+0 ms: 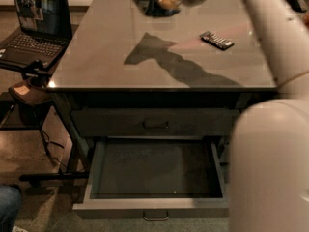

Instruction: Place blue chip bag into middle drawer

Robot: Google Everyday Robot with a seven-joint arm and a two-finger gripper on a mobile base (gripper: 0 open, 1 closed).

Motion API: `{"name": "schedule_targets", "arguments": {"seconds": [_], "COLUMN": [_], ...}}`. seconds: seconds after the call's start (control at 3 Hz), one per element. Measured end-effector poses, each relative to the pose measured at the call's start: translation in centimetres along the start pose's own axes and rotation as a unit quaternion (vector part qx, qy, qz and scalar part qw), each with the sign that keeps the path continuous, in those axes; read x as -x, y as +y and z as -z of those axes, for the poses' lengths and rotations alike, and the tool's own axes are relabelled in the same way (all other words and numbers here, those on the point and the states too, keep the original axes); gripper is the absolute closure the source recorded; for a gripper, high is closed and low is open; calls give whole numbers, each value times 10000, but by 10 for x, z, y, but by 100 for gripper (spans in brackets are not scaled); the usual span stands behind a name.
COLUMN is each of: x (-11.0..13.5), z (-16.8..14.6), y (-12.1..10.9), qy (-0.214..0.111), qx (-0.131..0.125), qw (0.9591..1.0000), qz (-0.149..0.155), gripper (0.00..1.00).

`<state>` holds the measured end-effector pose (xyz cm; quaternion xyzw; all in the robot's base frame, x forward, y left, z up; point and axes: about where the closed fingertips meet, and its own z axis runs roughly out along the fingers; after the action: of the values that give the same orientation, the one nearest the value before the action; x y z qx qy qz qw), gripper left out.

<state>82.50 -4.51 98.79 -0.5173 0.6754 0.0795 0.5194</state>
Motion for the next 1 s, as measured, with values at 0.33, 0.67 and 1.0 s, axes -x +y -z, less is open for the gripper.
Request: {"name": "schedule_targets", "arguments": {"seconds": [0.33, 0.67, 1.0], "x": [12, 12, 7], "z": [50, 50, 54], "y": [-17, -17, -7], "qy": [-51, -51, -40], "qx": [-521, -521, -595], "qw": [9985, 9985, 9982], "qz": [146, 145, 26], "gripper": [100, 100, 100]}}
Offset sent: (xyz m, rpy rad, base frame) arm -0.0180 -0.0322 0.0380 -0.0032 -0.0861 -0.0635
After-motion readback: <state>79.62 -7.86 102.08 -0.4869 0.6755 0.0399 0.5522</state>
